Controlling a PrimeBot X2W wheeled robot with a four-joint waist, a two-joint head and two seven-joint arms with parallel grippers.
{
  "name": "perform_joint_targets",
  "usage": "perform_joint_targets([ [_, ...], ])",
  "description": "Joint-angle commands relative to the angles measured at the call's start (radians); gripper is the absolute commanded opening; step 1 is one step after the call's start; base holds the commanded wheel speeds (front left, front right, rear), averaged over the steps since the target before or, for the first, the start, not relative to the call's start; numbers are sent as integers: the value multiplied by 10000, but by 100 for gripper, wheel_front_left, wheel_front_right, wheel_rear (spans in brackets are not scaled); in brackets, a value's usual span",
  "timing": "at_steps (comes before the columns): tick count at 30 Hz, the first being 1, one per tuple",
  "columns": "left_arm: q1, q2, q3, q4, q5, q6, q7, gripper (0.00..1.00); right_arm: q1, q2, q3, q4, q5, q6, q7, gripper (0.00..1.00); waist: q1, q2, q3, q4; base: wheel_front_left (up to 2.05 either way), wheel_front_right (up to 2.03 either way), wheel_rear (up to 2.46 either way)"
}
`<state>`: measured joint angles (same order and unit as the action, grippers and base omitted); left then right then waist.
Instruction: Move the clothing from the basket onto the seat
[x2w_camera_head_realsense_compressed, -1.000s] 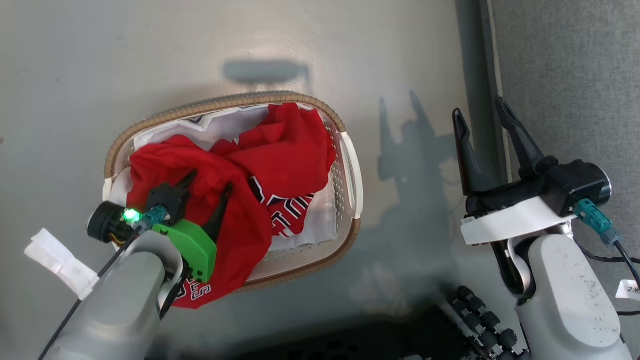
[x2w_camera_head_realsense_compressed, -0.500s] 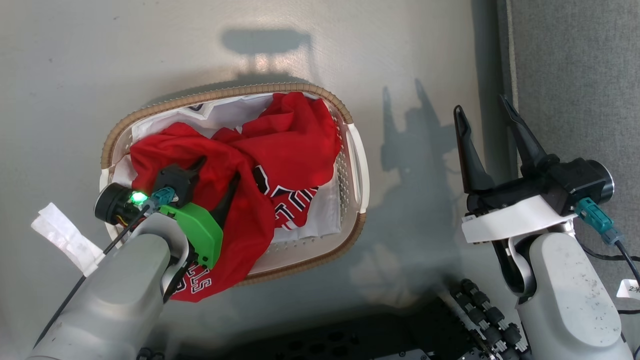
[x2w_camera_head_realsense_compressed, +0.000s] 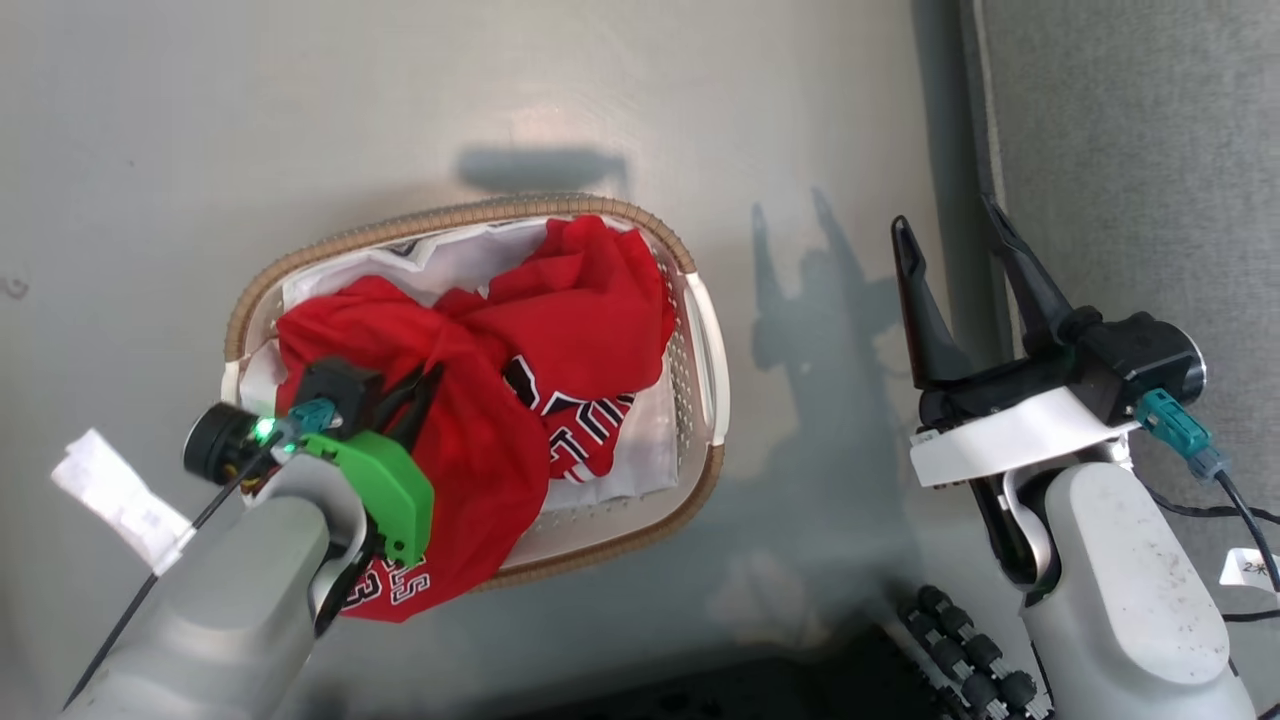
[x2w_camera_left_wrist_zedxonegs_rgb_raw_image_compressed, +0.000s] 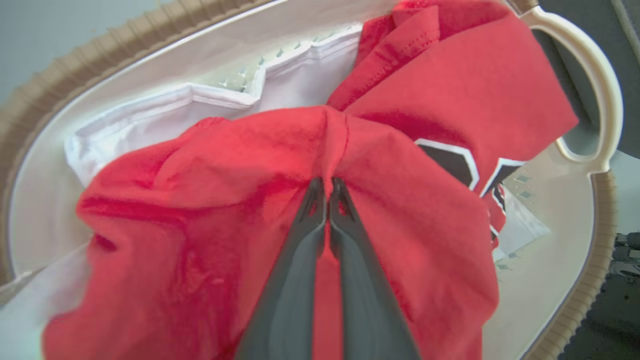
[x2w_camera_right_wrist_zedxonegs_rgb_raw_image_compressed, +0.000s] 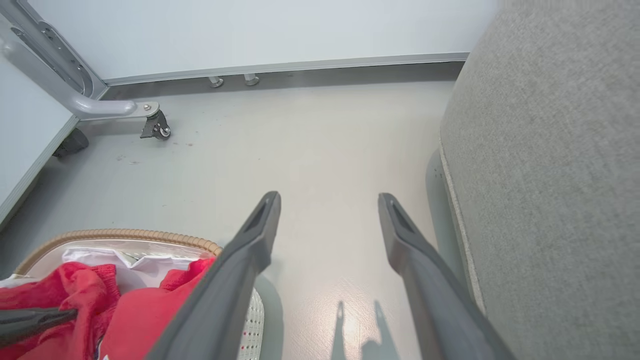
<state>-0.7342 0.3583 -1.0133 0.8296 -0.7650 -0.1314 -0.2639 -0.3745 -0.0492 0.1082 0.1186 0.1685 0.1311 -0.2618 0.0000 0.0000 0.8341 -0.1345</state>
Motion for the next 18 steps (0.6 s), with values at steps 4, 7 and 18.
perform_joint_targets([
  [4,594,222,260,-79,-104,14,-8,0,-36,-30,232,257,285,-6,-49,100,0,0,-977,-192,0,0,0],
  [7,926,231,497,-214,99,14,-8,0,22,-27,311,414,395,-6,-47,100,0,0,-1405,-196,0,0,0],
  [18,2436,-227,1715,-923,833,14,-8,0,342,-31,481,1039,502,-7,-38,100,0,0,-3335,64,0,0,0],
])
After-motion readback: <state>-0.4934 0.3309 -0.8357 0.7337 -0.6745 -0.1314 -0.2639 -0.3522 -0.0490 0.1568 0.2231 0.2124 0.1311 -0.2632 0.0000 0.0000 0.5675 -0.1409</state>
